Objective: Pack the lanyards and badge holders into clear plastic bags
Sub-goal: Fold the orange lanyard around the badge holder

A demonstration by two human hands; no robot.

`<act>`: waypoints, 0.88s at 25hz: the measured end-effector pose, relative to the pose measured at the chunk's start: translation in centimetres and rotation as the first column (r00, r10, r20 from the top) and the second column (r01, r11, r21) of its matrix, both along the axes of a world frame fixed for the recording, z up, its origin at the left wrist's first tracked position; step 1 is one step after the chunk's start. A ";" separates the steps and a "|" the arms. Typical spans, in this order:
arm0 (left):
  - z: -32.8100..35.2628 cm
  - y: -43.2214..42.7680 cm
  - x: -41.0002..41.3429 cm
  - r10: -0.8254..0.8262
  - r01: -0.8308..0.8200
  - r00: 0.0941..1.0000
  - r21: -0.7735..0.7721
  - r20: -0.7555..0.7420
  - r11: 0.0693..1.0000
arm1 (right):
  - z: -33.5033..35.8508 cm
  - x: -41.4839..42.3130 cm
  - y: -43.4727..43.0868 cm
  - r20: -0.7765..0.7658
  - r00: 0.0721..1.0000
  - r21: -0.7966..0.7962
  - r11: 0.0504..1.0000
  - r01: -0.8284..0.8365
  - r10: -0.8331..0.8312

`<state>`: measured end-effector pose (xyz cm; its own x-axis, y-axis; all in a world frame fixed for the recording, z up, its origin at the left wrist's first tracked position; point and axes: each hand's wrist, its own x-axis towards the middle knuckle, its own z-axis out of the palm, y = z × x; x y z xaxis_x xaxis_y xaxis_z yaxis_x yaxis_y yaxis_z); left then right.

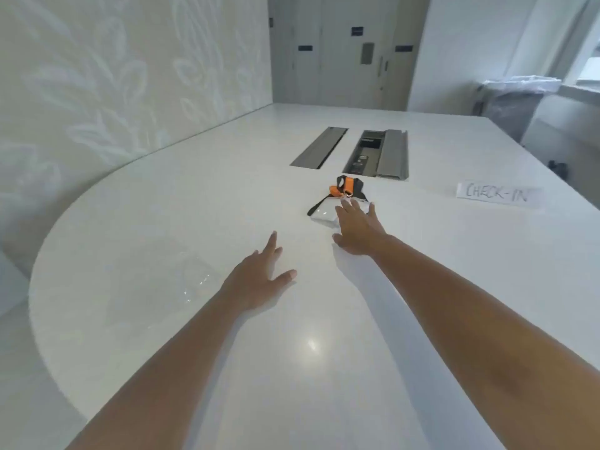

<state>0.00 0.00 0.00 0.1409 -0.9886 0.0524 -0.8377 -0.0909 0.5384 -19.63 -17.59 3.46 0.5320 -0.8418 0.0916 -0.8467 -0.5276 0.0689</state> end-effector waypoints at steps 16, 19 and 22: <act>-1.0 -0.8 0.3 0.098 -0.131 0.958 -0.108 -0.269 0.986 | 1.6 0.5 -4.9 0.147 0.984 -0.282 0.957 -0.060 0.105; 0.6 -2.0 -0.6 0.159 -0.241 0.904 -0.165 -0.398 0.957 | 5.3 -0.9 -3.8 0.696 0.711 -0.218 0.973 0.077 0.100; 4.5 -3.6 -2.6 0.138 -0.301 0.842 -0.241 -0.522 0.923 | 8.9 -1.5 -1.3 0.943 0.326 -0.094 0.993 0.072 0.066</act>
